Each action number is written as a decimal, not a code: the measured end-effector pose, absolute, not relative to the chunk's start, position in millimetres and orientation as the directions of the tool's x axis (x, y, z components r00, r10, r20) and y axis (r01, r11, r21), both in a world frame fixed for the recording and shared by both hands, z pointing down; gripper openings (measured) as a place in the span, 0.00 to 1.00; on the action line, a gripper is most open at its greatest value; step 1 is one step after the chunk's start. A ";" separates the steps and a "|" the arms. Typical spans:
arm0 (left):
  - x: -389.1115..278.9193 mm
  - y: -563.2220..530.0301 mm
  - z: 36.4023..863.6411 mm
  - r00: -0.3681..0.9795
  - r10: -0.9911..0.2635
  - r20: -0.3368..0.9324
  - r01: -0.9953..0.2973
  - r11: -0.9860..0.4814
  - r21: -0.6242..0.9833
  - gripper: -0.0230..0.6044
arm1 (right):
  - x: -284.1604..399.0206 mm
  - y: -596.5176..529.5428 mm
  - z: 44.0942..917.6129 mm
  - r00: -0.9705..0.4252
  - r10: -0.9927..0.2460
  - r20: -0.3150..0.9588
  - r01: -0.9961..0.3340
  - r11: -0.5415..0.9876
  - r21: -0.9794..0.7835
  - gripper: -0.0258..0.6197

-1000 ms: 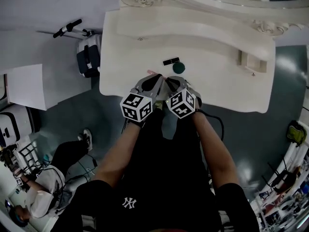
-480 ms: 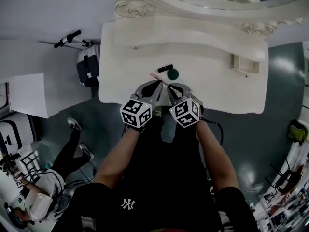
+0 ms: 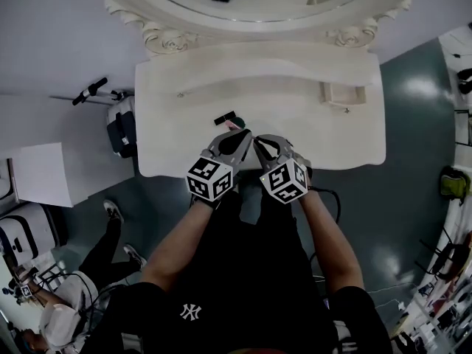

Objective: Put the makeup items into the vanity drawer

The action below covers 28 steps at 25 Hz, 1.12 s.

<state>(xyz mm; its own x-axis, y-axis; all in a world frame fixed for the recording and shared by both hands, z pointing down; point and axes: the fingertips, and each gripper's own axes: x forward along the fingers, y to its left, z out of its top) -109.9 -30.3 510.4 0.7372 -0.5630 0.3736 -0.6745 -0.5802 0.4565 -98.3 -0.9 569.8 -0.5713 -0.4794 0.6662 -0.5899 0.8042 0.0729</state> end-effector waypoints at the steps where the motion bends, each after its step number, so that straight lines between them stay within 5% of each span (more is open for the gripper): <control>1: -100.5 -30.5 507.6 0.748 -0.551 0.369 -0.663 -0.594 0.456 0.04 | -87.6 -1.7 566.3 -0.565 -0.490 0.663 -0.598 0.798 0.080 0.13; 28: 114.7 -60.5 486.2 0.867 -0.361 0.343 -0.488 -0.754 0.440 0.04 | 200.8 -63.5 542.2 -0.251 -0.687 0.682 -0.802 0.542 0.251 0.13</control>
<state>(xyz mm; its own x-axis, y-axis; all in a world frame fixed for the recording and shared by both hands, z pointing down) 114.7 -60.5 486.2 0.8673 -0.3611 0.3426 -0.4878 -0.7538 0.4403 200.8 -63.5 542.2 -0.2514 -0.6871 0.6817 -0.8020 0.5422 0.2507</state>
